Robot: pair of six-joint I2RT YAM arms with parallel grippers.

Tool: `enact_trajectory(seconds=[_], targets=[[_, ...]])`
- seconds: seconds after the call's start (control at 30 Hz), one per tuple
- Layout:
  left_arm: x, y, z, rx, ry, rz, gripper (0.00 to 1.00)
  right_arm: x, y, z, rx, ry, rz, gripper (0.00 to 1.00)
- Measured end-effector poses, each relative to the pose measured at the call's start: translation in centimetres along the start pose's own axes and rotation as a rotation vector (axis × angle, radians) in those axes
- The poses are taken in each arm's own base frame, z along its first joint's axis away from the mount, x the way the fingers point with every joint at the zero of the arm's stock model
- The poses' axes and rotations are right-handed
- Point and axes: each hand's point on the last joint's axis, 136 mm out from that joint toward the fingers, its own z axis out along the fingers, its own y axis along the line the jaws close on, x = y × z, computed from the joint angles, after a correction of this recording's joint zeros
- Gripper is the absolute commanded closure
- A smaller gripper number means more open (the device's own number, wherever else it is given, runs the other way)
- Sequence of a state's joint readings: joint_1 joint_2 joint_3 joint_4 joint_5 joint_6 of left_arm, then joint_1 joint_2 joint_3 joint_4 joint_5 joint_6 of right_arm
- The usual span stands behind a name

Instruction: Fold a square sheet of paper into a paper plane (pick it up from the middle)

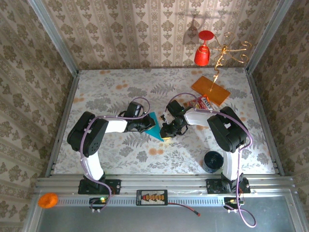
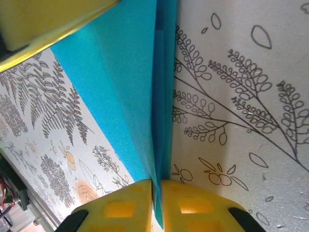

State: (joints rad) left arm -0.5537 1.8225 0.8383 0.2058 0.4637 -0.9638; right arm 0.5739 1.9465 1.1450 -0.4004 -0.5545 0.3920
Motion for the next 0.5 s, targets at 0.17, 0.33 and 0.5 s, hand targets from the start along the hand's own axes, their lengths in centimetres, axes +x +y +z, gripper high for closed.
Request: enact_trajectory(seconds=[0.17, 0.33, 0.5], targets=[[-0.04, 0.14, 0.01, -0.002, 0.001, -0.003, 0.89, 0.00, 0.01, 0.00, 0.000, 0.000, 0.000, 0.85], [0.00, 0.28, 0.18, -0.003, 0.011, -0.010, 0.89, 0.00, 0.01, 0.00, 0.000, 0.000, 0.000, 0.85], [-0.02, 0.28, 0.26, -0.008, 0.017, -0.013, 0.89, 0.00, 0.01, 0.00, 0.000, 0.000, 0.001, 0.85]])
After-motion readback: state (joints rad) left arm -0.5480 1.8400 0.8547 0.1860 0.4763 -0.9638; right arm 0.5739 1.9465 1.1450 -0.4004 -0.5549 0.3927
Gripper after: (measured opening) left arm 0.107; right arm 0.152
